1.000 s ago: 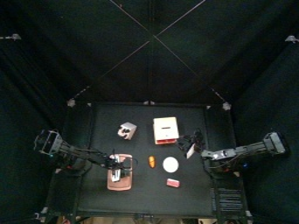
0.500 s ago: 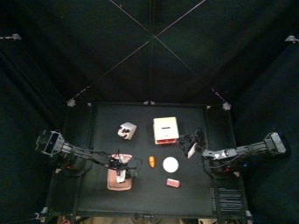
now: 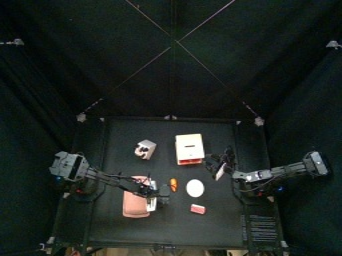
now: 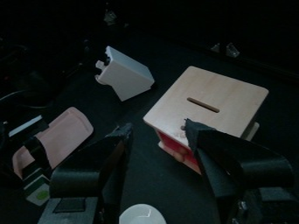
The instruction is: Put sushi roll below carrot
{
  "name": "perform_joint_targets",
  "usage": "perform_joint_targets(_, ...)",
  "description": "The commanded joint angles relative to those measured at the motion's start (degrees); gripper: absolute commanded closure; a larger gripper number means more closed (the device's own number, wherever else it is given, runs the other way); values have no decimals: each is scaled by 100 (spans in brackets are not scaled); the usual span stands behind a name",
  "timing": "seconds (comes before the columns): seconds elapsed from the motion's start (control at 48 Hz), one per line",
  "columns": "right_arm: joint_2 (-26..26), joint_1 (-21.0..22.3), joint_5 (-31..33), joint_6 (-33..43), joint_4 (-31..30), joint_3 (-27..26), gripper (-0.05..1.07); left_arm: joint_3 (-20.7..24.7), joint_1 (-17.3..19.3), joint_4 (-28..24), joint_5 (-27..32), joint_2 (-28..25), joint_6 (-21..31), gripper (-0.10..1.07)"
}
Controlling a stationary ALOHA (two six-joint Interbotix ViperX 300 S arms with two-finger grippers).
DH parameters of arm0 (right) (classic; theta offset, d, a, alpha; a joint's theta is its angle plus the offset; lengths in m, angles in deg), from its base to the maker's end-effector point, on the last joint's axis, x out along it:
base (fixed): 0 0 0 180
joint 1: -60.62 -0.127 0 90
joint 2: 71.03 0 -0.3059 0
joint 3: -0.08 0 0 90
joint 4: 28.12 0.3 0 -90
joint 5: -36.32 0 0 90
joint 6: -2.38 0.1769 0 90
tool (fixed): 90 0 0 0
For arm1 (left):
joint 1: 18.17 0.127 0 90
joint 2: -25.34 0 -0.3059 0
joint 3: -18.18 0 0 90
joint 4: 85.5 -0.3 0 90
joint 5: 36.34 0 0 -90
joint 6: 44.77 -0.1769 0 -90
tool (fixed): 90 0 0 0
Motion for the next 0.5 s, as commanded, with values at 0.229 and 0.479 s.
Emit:
perform_joint_targets(0.229,9,9,-9,-9,-18,-53,17,519,35,-501,-35,-492,-9,21)
perform_joint_targets(0.479,9,26,0,-9,0,-53,17,835,35,-510,35,-729,9,22)
